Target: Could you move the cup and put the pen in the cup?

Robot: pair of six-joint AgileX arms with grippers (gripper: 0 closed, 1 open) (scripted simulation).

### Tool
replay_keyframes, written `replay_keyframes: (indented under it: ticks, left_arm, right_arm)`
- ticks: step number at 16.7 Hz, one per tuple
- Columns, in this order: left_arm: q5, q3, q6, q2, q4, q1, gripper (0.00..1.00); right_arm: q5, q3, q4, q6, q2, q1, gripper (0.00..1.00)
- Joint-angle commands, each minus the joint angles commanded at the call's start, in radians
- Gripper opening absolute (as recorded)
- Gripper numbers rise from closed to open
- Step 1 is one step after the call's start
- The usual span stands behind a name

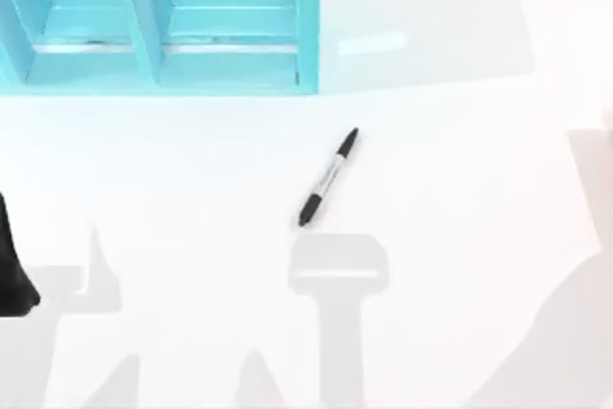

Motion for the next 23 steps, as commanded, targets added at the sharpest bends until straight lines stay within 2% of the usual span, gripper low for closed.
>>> replay_keyframes:
  ticks: [10, 13, 19, 23]
  left_arm:
    - [0.0, 0.0, 0.0, 0.0, 0.0, 0.0, 1.0]
    - [0.0, 0.0, 0.0, 0.0, 0.0, 0.0, 1.0]
    - [0.0, 0.0, 0.0, 0.0, 0.0, 0.0, 1.0]
    - [0.0, 0.0, 0.0, 0.0, 0.0, 0.0, 1.0]
  right_arm:
    - [0.0, 0.013, -0.016, 0.015, -0.008, 0.014, 0.0]
    - [0.0, 0.08, -0.118, 0.099, -0.047, 0.099, 0.0]
    - [0.0, 0.257, -0.467, 0.356, -0.192, 0.359, 0.0]
    - [0.001, 0.299, -0.535, 0.42, -0.238, 0.423, 0.0]
